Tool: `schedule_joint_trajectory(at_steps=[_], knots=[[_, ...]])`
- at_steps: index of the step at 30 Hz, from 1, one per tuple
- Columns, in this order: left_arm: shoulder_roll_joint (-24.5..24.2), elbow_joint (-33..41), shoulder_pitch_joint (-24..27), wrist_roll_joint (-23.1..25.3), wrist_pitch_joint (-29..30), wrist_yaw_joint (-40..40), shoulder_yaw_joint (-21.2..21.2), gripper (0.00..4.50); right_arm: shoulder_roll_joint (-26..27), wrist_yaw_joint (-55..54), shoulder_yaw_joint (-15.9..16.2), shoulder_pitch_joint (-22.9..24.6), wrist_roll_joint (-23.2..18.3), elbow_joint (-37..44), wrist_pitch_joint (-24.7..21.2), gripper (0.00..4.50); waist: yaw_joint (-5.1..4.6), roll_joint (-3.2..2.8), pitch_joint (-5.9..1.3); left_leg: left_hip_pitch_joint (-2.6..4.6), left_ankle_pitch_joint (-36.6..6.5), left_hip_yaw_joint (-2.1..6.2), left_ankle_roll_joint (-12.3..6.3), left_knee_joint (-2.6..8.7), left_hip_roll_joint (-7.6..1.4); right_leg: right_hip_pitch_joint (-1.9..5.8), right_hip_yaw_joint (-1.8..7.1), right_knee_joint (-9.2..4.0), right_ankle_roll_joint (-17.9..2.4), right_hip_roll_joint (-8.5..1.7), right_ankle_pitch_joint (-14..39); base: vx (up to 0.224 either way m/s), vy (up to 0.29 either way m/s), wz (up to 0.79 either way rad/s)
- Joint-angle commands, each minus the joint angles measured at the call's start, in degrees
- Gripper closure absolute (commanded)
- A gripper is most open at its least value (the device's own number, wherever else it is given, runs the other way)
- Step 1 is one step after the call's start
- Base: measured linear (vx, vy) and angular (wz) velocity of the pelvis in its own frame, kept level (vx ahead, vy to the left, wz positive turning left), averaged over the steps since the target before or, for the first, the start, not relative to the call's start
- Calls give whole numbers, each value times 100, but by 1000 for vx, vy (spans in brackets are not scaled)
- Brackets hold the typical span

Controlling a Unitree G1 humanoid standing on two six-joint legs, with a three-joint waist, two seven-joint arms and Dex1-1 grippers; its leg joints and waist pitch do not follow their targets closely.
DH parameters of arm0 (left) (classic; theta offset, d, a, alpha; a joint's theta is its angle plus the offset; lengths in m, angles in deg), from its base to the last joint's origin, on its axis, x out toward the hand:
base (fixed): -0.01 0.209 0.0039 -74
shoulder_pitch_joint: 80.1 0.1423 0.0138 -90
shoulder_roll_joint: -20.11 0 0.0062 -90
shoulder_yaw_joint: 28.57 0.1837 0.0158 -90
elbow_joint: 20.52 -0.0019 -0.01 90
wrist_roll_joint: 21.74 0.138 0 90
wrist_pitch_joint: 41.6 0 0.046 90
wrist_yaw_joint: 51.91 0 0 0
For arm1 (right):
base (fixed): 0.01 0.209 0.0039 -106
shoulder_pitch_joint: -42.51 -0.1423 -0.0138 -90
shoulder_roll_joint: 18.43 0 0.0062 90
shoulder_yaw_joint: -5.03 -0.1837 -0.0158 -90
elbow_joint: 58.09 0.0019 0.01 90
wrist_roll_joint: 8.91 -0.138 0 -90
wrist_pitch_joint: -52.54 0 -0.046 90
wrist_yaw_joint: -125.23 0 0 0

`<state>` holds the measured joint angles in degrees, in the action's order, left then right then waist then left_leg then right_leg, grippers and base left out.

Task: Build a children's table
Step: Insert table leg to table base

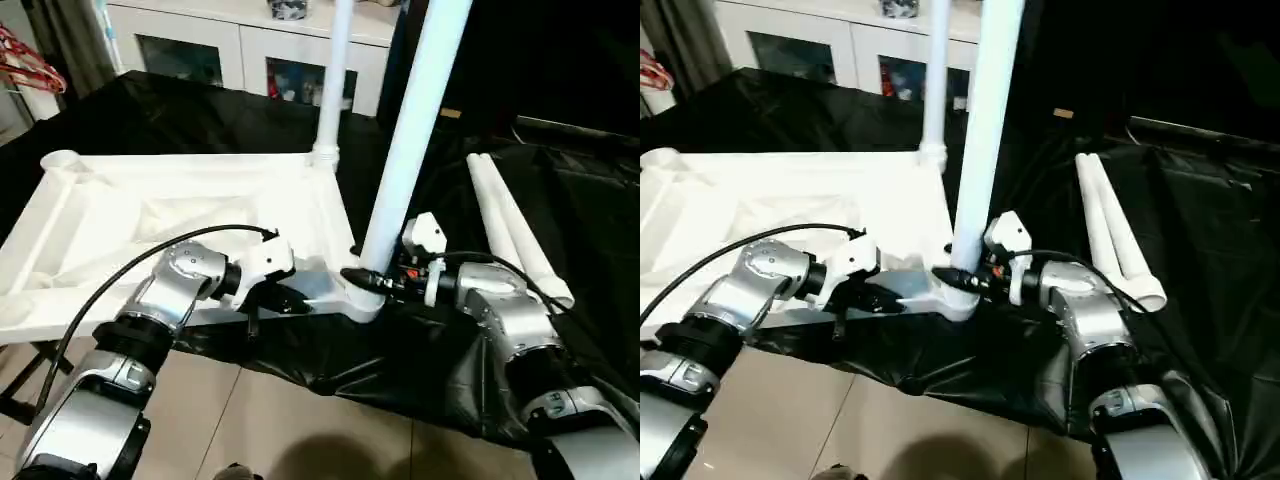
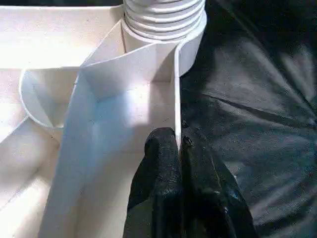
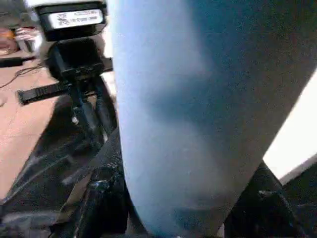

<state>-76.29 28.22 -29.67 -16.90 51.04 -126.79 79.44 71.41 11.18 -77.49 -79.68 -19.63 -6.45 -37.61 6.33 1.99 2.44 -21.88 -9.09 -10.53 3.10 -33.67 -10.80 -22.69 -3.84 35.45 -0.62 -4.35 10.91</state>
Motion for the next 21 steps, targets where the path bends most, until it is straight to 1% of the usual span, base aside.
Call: schedule_joint_trajectory(at_steps=[1, 2, 3, 4, 5, 6, 7, 8, 9, 10, 11, 12, 13, 14, 15, 16, 17, 18, 19, 20, 21], knots=[[-31, -20, -292, 35, -201, -188, 63, 450, -34, 320, 457, 317, 301, -460, -214, 259, 37, -63, -307, 157, -1969, 120, 14, 468, -313, 198, 284, -480, -1245, -479, 1543, 0, 0, 0], [15, -167, -390, 40, -178, 62, -31, 450, 58, 150, 341, 248, 283, -620, -140, 259, 46, -62, -306, 157, -1952, 114, 8, 466, -306, 191, 282, -478, -1256, -474, 1517, 0, 0, 0], [36, -203, -415, 41, -164, 152, -61, 450, 89, 63, 301, 225, 281, -668, -118, 259, 44, -57, -306, 158, -1961, 115, 27, 468, -306, 187, 281, -477, -1272, -484, 1547, 0, 0, 0], [76, -259, -457, 39, -132, 319, -114, 450, 147, -104, 230, 182, 276, -757, -77, 259, 45, -58, -297, 159, -2006, 123, 44, 474, -306, 184, 278, -486, -1267, -489, 1619, 0, 0, 0], [125, -291, -489, 31, -80, 470, -170, 450, 207, -311, 143, 121, 262, -872, -47, 259, 37, -41, -288, 172, -2101, 128, 71, 477, -306, 171, 277, -511, -1238, -504, 1827, 0, 0, 0], [125, -291, -489, 31, -80, 470, -170, 450, 207, -311, 143, 121, 262, -872, -47, 259, 32, -46, -276, 181, -2198, 138, 100, 475, -302, 159, 280, -539, -1179, -521, 2094, 0, 0, 0], [178, -301, -512, 19, -31, 621, -226, 450, 260, -545, 63, 59, 264, -986, -32, 259, 29, -31, -267, 179, -2281, 155, 120, 486, -307, 157, 275, -563, -1091, -525, 2348, 0, 0, 0], [288, -281, -558, 18, 105, 932, -302, 450, 364, -1248, -66, -105, 361, -1269, 20, 259, 19, -35, -262, 178, -2321, 160, 136, 490, -306, 147, 275, -569, -1062, -528, 2453, 0, 0, 0], [289, -281, -559, 18, 107, 935, -303, 450, 365, -1255, -68, -107, 362, -1272, 20, 259, -11, -38, -246, 185, -2427, 184, 220, 500, -305, 121, 265, -573, -1017, -537, 2685, 0, 0, 0], [387, -256, -592, 17, 219, 1198, -365, 450, 448, -1843, -173, -234, 443, -1497, 69, 259, -40, -18, -240, 192, -2554, 204, 280, 504, -304, 125, 244, -610, -914, -556, 3025, 0, 0, 0], [387, -256, -592, 17, 219, 1198, -365, 450, 448, -1843, -173, -234, 443, -1497, 69, 259, -42, -42, -245, 191, -2593, 219, 309, 499, -291, 118, 235, -625, -862, -562, 3137, 0, 0, 0], [435, -248, -608, 26, 272, 1323, -384, 450, 489, -2093, -231, -289, 448, -1586, 71, 259, -55, -42, -245, 200, -2641, 227, 316, 509, -296, 120, 226, -645, -816, -556, 3198, 0, 0, 0], [683, -233, -694, 80, 497, 1946, -460, 450, 683, -3220, -514, -539, 439, -1999, 84, 259, -105, -38, -246, 168, -2662, 248, 387, 543, -309, 119, 221, -613, -824, -543, 3038, 0, 0, 0], [803, -233, -729, 108, 584, 2205, -480, 450, 763, -3644, -622, -635, 412, -2151, 70, 259, -116, -42, -248, 188, -2725, 259, 443, 543, -306, 103, 211, -616, -830, -536, 3022, 0, 0, 0], [965, -189, -753, 146, 745, 2546, -515, 450, 854, -4092, -692, -732, 413, -2299, 46, 259, -133, -39, -251, 229, -2864, 246, 432, 516, -285, 74, 204, -659, -824, -527, 3042, 0, 0, 0], [985, -183, -755, 152, 762, 2583, -517, 450, 866, -4134, -700, -743, 410, -2316, 44, 259, -136, -33, -245, 222, -2813, 232, 389, 507, -278, 70, 219, -666, -859, -530, 2905, 0, 0, 0], [1142, -138, -768, 194, 890, 2866, -530, 450, 960, -4460, -761, -830, 383, -2444, 32, 259, -140, -26, -241, 212, -2801, 227, 367, 509, -279, 75, 223, -663, -866, -522, 2853, 0, 0, 0], [1286, -87, -768, 260, 985, 3120, -515, 450, 1063, -4701, -835, -910, 322, -2550, 1, 259, -128, -23, -244, 229, -2784, 212, 325, 502, -271, 61, 232, -674, -863, -513, 2794, 0, 0, 0], [1430, -43, -755, 336, 1068, 3353, -483, 450, 1165, -4909, -866, -980, 305, -2641, -1, 259, -128, -19, -246, 229, -2748, 205, 305, 496, -274, 55, 241, -668, -887, -518, 2726, 0, 0, 0], [1509, -22, -744, 383, 1104, 3475, -458, 450, 1224, -5012, -881, -1020, 297, -2692, 3, 259, -134, -23, -244, 209, -2695, 206, 290, 503, -274, 71, 239, -657, -902, -507, 2627, 0, 0, 0], [1576, -1, -713, 449, 1092, 3551, -397, 450, 1295, -5066, -868, -1044, 307, -2718, 6, 259, -115, -14, -256, 220, -2637, 185, 251, 495, -270, 64, 248, -658, -906, -500, 2494, 0, 0, 0]])
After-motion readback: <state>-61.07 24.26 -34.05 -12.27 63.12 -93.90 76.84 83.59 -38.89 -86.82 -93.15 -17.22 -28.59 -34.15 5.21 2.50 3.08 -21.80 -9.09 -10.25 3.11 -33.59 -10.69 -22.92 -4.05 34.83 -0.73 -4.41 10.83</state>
